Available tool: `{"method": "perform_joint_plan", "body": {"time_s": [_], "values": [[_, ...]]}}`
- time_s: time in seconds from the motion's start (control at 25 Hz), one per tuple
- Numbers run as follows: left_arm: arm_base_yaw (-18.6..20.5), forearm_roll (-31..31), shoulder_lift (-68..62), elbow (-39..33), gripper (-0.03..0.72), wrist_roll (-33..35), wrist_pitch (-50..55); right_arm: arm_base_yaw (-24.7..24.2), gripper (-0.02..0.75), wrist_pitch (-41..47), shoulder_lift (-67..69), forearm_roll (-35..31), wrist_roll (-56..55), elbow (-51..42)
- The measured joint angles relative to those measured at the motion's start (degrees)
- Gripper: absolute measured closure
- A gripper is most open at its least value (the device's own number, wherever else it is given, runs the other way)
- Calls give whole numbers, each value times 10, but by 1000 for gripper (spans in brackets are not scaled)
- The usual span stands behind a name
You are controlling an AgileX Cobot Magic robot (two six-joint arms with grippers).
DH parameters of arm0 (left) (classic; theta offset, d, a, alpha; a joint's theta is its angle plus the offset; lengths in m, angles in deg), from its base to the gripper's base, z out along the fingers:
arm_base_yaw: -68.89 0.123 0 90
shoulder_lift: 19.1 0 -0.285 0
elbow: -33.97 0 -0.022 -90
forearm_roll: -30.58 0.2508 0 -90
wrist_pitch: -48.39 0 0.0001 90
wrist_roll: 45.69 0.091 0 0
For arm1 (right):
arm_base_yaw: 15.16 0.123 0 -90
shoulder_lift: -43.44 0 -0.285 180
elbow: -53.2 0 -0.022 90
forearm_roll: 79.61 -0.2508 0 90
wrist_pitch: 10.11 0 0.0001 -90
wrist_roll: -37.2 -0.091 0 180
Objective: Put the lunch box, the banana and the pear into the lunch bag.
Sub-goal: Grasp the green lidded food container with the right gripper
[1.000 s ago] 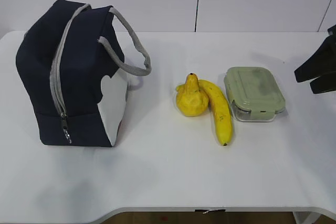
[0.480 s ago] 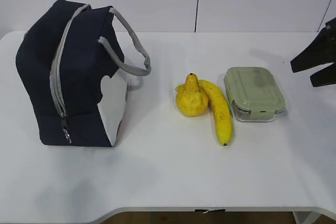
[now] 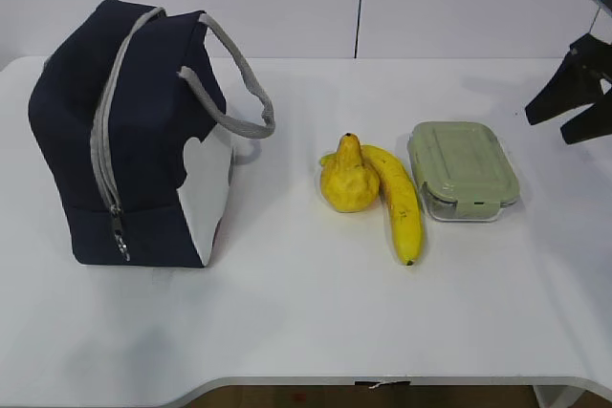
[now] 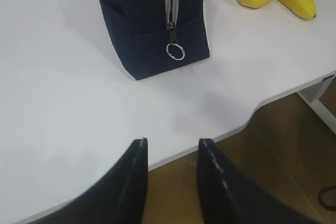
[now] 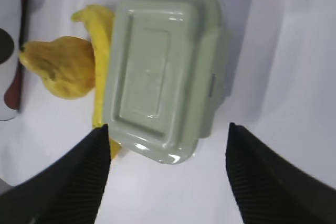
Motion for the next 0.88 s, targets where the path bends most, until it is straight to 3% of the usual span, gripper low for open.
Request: {"method": "perform_joint_plan", "body": {"time_s": [0.16,0.88], "values": [[0,0,0,0,445,0,0,0,191,0,30,16,-17,2],[0,0,0,0,445,0,0,0,191,-1,115,-85,44,3]]}}
